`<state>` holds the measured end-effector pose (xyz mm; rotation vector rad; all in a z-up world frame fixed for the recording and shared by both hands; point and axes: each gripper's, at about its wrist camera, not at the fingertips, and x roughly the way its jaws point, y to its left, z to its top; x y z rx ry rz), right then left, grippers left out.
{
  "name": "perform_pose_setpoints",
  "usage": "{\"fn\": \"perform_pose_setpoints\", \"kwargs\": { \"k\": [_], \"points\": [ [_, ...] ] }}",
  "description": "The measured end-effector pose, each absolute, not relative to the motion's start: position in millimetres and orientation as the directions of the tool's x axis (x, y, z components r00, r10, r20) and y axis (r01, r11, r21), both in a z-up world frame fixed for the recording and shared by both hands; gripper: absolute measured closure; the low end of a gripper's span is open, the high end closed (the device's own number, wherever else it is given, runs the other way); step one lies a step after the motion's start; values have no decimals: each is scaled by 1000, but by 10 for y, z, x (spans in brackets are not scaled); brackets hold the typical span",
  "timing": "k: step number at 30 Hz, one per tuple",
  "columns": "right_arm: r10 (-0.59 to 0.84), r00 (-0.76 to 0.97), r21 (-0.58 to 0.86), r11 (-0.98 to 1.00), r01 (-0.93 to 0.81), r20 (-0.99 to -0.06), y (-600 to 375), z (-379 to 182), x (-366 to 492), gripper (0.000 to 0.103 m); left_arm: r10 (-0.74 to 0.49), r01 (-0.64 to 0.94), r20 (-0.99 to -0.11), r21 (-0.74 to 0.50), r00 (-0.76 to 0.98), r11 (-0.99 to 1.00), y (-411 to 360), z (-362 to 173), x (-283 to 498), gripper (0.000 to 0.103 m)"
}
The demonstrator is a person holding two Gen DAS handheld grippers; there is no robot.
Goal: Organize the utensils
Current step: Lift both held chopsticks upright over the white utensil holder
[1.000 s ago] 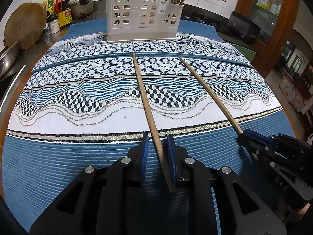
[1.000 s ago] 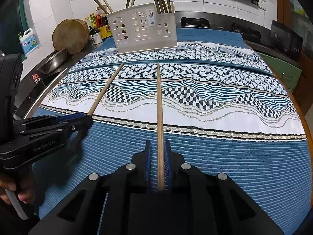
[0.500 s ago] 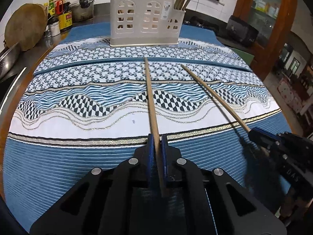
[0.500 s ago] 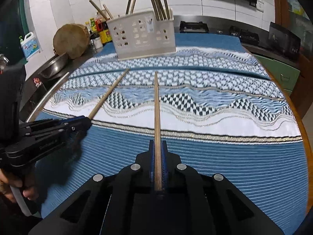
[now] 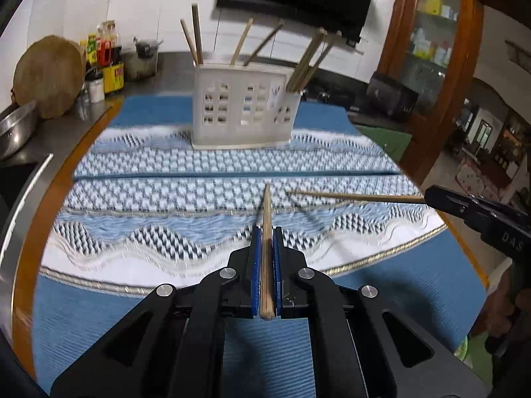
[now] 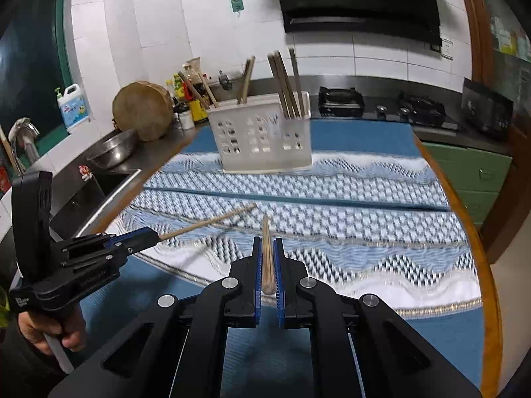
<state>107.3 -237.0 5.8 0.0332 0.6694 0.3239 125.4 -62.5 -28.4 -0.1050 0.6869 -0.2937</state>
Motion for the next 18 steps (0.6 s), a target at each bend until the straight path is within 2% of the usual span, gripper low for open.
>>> {"fn": "perform_pose_setpoints", "kwargs": {
  "k": [11,18],
  "points": [
    [317,739,100,941,-323,-594,-2279,485,1454,96,-320,245,-545,-208,775,947,-472,-41,1463,97],
    [273,767,57,953,-296,-581,-2376,876,1793,96,-332,269,-529,-194,781,943,-378,204,1666,97]
  ]
}}
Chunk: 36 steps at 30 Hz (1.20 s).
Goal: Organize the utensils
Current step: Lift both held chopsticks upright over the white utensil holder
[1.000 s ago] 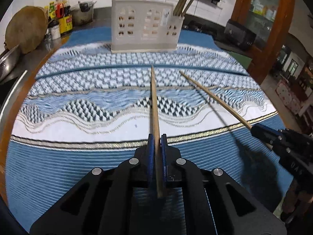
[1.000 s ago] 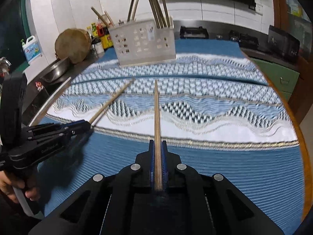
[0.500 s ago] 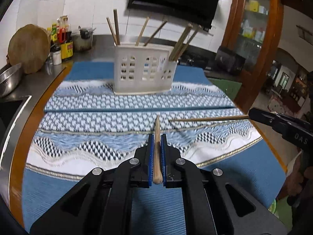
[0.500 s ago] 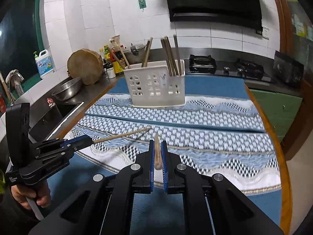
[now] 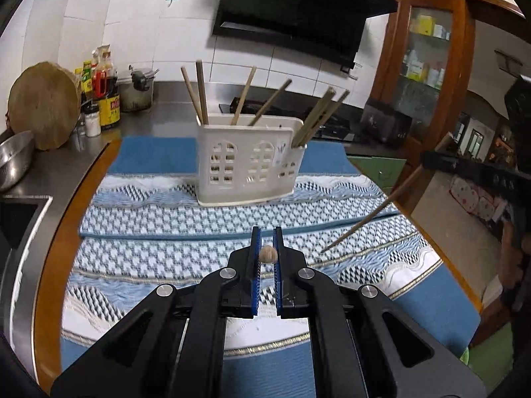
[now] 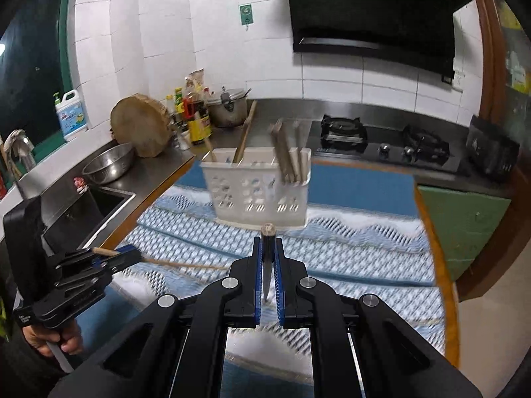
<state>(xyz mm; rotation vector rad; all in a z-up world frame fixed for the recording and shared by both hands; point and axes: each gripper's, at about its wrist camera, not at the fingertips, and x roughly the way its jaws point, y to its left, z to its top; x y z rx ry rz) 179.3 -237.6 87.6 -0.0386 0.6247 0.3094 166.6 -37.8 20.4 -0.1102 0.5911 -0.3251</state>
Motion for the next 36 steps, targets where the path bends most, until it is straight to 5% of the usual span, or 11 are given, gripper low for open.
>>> {"fn": "perform_pose_setpoints", "kwargs": {
  "k": [17,36],
  "points": [
    [170,867,-66,972,-226,-469,-2266,1942,2777,96,-345,294,-524,-181,779,939,-237,421,2004,97],
    [137,775,-86,967,-240,-617,-1888,1328,3607,96,-349,314,-499,-156,793,936,-198,573,2141,98]
  ]
}}
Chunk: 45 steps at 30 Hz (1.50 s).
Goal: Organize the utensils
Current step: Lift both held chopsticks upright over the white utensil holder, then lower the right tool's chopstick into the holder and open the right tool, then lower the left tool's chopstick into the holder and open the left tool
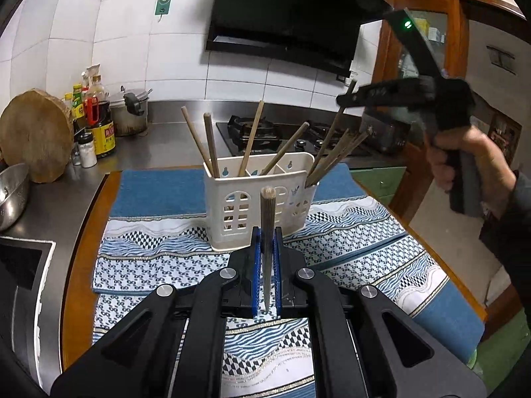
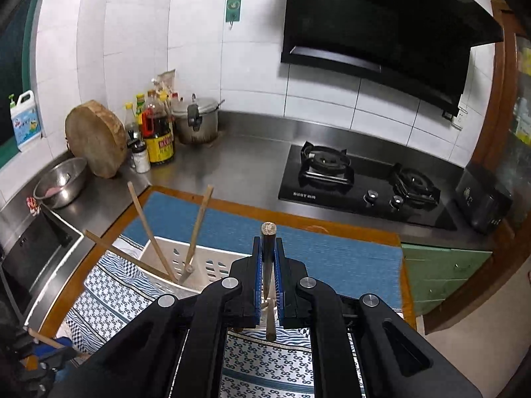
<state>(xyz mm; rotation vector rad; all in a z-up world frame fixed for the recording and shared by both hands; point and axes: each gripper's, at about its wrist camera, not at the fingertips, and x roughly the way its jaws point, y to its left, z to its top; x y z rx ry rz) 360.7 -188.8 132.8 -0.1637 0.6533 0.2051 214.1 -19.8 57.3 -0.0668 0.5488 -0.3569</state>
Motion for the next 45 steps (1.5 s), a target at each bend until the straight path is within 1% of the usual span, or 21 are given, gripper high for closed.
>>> {"fn": "perform_pose_setpoints", "kwargs": {
  "k": [9,10,11,13,15,17,21,23,25,27,28,31,37,41,45],
  "points": [
    [136,760,-76,969,-237,-635,-1893,1194,3727,96,-353,325,-477,-143,805,935,-227,718,2185,98],
    [137,759,-74,969,-236,-636,-1895,1186,3732,93,-351,325,-475,-138,807,935,-229,737,2187,98],
    [138,760,-73,969,-237,-636,-1887,1186,3728,85,-351,326,-473,-137,808,935,-230,750,2192,98],
    [140,767,-73,969,-237,-626,-1898,1206,3696,74,-349,325,-468,-134,812,936,-229,791,2196,98],
    [142,775,-77,968,-239,-616,-1898,1236,3650,72,-347,323,-463,-133,815,937,-216,831,2217,98],
    [150,786,-77,967,-243,-599,-1919,1290,3554,60,-343,320,-457,-130,820,938,-210,907,2244,98],
    [167,818,-97,960,-262,-550,-1978,1354,3228,46,-331,318,-420,-104,845,942,-217,1163,2314,98],
    [177,827,-102,957,-271,-534,-2013,1343,3080,33,-322,313,-402,-90,857,946,-238,1287,2357,98],
    [173,838,-117,956,-269,-518,-2059,1295,2888,27,-311,307,-384,-74,870,949,-267,1418,2419,98],
    [178,843,-113,956,-269,-507,-2120,1236,2716,16,-293,293,-364,-56,884,954,-282,1551,2487,98],
    [188,845,-102,957,-273,-501,-2168,1187,2610,14,-289,289,-354,-53,890,956,-289,1621,2526,98],
    [209,840,-63,959,-276,-502,-2300,1010,2381,11,-272,274,-329,-42,904,961,-318,1791,2628,98],
    [255,784,64,962,-266,-566,-2519,468,2139,10,-236,236,-285,-34,929,971,-372,2041,2838,98],
    [283,750,145,958,-246,-598,-2586,172,2056,9,-217,215,-276,-37,936,976,-388,2065,2985,98],
    [306,735,185,952,-244,-605,-2576,35,1996,9,-206,201,-283,-47,937,978,-397,1996,3128,98]
  ]
}}
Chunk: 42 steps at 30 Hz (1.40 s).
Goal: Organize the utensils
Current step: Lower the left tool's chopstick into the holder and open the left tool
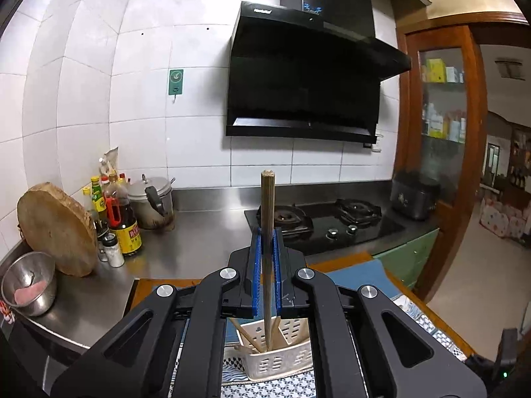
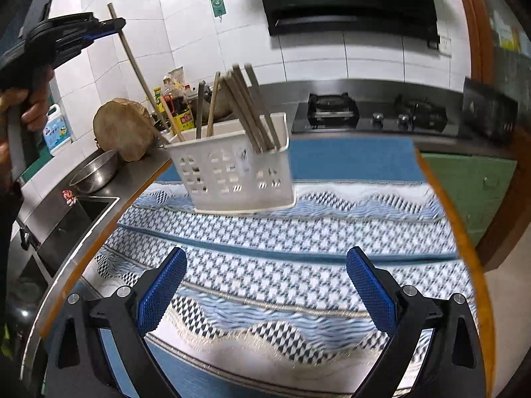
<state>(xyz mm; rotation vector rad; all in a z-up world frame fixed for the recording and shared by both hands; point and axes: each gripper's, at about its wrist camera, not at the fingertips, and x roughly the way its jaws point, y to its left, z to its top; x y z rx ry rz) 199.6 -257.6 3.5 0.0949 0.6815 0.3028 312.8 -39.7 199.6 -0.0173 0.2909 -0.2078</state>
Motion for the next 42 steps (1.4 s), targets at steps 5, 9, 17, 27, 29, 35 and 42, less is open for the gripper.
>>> {"fn": "perform_pose_setpoints", "kwargs": {
  "k": [5,9,17,27,29,35,42],
  "points": [
    [312,735,193,950,-245,-602,-2570,-13,1943,9,-193,181,-305,-70,932,981,-360,1858,3284,98],
    [310,735,189,951,-245,-603,-2576,-33,1922,9,-198,177,-320,-92,927,980,-326,1767,3370,98],
    [314,731,195,949,-247,-606,-2582,-53,1943,9,-224,194,-321,-125,920,973,-297,1775,3432,98],
    [317,717,195,948,-251,-621,-2557,-141,1929,9,-205,176,-279,-124,938,977,-300,1858,3465,98],
    [318,712,195,948,-252,-626,-2541,-173,1920,9,-204,173,-303,-127,931,977,-297,1789,3496,98],
    [325,700,197,945,-259,-636,-2473,-233,1895,9,-213,183,-360,-116,908,976,-322,1589,3554,97],
    [322,692,185,946,-268,-646,-2388,-289,1825,9,-211,184,-406,-105,889,977,-344,1413,3598,95]
  ]
}}
